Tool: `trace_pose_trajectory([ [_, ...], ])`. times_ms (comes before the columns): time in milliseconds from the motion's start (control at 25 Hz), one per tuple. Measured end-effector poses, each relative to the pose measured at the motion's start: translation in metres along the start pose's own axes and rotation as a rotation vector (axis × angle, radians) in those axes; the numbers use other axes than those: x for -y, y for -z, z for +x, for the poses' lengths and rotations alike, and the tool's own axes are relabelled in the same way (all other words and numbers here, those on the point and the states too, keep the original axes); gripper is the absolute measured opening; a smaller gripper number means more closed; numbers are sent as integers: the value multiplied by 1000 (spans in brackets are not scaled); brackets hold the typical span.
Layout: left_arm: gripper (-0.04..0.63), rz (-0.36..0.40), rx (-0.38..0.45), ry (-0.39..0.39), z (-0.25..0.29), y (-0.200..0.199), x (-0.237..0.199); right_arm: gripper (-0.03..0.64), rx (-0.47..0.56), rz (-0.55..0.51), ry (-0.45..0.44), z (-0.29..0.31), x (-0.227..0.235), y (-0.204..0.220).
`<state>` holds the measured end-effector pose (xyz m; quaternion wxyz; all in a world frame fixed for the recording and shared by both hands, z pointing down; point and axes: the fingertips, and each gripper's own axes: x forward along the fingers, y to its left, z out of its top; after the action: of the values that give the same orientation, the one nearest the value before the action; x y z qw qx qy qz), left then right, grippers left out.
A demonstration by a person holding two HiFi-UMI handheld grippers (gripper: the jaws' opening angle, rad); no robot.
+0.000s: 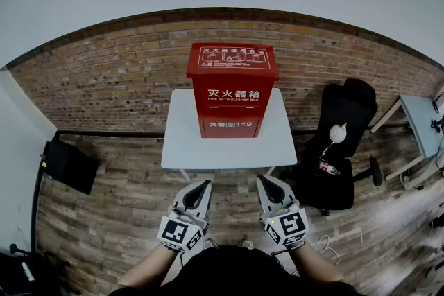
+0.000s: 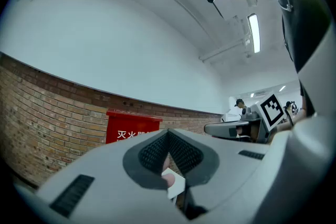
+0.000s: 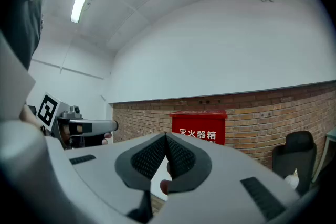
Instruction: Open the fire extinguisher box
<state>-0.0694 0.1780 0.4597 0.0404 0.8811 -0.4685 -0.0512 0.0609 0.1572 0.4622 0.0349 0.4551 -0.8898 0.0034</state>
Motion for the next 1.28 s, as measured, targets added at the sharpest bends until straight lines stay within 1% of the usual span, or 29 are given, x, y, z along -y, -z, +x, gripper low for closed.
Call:
trace_pose_trajectory([
  [400,48,3,-38,6,-7,5,-8,18,-15,10,34,4,-7,5],
  [520,48,0,-39,13,-10,3,-12,18,-3,26,37,6,-12,4],
  [760,48,-1,-45,38,-21,3,-25,18,21,72,87,12,-18,3],
  [920,48,-8,-56,47,-28,8,-39,18,3,79,128,14,-25,10],
  [1040,48,-27,-56,44,-28,10,-50,18,-6,88,139,15,-28,16],
  [1280,48,-25,-58,47,-10,15,-64,18,-14,103,151,28,-10,24],
])
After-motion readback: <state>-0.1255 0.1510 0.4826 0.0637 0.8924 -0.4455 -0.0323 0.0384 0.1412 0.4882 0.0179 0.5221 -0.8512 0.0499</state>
